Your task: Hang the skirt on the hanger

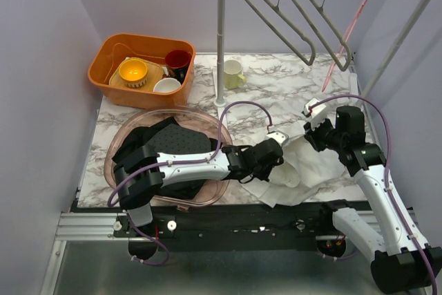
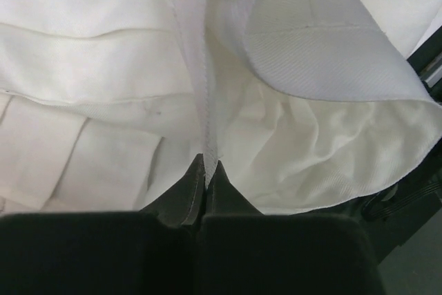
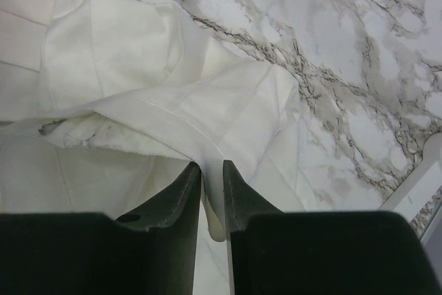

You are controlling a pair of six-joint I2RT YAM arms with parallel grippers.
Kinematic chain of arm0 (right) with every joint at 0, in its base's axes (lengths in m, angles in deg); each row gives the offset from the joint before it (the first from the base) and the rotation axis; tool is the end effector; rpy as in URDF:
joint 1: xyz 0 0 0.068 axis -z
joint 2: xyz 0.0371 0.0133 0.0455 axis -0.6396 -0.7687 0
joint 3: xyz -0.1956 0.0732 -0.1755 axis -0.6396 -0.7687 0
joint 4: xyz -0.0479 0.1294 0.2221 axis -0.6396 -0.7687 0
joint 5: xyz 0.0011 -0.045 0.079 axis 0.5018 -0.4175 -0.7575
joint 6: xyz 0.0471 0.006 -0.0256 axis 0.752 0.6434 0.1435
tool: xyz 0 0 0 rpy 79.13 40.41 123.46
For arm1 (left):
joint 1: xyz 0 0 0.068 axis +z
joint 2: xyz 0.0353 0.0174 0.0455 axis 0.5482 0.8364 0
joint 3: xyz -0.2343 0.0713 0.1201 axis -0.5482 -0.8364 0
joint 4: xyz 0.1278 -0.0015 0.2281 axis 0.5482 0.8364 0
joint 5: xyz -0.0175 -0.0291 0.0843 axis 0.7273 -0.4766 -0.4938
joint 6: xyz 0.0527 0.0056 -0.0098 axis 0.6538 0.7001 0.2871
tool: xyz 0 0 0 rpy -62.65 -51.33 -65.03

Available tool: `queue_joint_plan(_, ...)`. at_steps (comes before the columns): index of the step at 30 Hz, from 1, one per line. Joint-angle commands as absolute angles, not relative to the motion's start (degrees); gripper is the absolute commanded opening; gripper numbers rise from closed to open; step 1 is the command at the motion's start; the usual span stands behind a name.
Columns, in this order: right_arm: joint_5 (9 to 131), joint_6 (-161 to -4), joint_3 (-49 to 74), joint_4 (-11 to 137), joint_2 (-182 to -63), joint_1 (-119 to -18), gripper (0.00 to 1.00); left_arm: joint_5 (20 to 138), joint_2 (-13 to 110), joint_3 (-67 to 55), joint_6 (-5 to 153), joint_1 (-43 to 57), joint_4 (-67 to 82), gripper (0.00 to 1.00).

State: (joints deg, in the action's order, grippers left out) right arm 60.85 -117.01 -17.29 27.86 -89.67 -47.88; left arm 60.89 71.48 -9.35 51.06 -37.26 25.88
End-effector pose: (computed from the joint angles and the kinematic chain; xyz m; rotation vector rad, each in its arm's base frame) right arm 0.1723 0.0348 0.2921 -0.8284 2.0502 0.1311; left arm 0.1315 -0.3532 0.2257 0.6806 2.3745 -0.6565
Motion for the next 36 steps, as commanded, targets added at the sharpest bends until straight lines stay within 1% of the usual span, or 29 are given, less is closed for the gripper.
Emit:
queue_joint_plan(1, 60.1, -117.8, -16.9, 26.4, -88.2, -47.2, 0.32, 62.7, 67.4, -6.5, 56.3, -34.5, 29.9, 0.0)
queue_joint_plan(2, 60.2, -118.4, -16.7, 26.1, -87.9, -47.1, 0.35, 63.9, 66.6, -6.0, 56.9, -34.0, 30.2, 0.0)
queue_joint_plan(3, 60.2, -118.7, -16.6, 25.6, -87.5, -47.1, 0.42, 64.7, 66.0, -5.5, 58.4, -33.5, 30.9, 0.0)
queue_joint_plan(5, 59.6, -119.6, -16.1, 23.6, -85.9, -47.1, 0.46, 68.1, 64.4, -3.6, 59.8, -31.8, 31.8, 0.0)
queue_joint_plan(6, 59.1, -119.9, -15.5, 22.7, -85.4, -47.0, 0.53, 69.2, 64.0, -3.1, 60.7, -31.4, 32.6, 0.0)
queue_joint_plan(7, 57.4, -120.3, -15.0, 20.6, -84.6, -47.0, 0.56, 70.3, 63.2, -2.2, 61.1, -30.3, 33.0, 0.0)
queue_joint_plan(8, 56.6, -120.4, -14.5, 19.8, -83.4, -47.1, 0.62, 72.7, 62.9, -1.8, 61.5, -29.9, 33.1, 0.0)
queue_joint_plan(9, 55.5, -120.4, -13.6, 19.0, -82.6, -47.1, 0.71, 74.3, 62.7, -1.6, 61.9, -29.4, 33.3, 0.0)
queue_joint_plan(11, 51.1, -120.3, -12.8, 16.2, -81.6, -47.0, 0.83, 76.6, 62.6, -0.4, 63.1, -28.3, 33.9, 0.0)
queue_joint_plan(12, 49.5, -120.2, -12.2, 15.6, -80.8, -47.0, 0.92, 78.5, 62.6, -0.1, 63.7, -28.1, 34.5, 0.0)
queue_joint_plan(13, 46.5, -120.1, -11.4, 14.7, -80.6, -47.1, 0.95, 79.1, 62.8, 0.4, 64.6, -28.0, 34.9, 0.0)
queue_joint_plan(17, 43.1, -116.8, -9.9, 16.1, -82.0, -47.0, 0.96, 83.8, 63.3, 3.8, 66.8, -28.0, 37.6, 0.0)
queue_joint_plan(24, 45.4, -112.0, -13.2, 24.1, -87.0, -47.1, 0.94, 86.1, 62.1, 6.7, 68.0, -27.7, 41.0, 0.0)
queue_joint_plan(27, 50.3, -110.8, -15.6, 28.0, -87.6, -47.0, 0.93, 89.0, 61.7, 7.0, 67.8, -27.1, 40.8, 0.0)
queue_joint_plan(31, 62.9, -108.7, -17.8, 33.6, -87.6, -47.0, 0.92, 89.2, 61.1, 7.1, 68.7, -26.2, 42.3, 0.0)
queue_joint_plan(36, 69.6, -111.0, -20.9, 36.6, -88.8, -47.0, 0.91, 92.5, 59.3, 6.0, 69.1, -23.3, 41.8, 0.0)
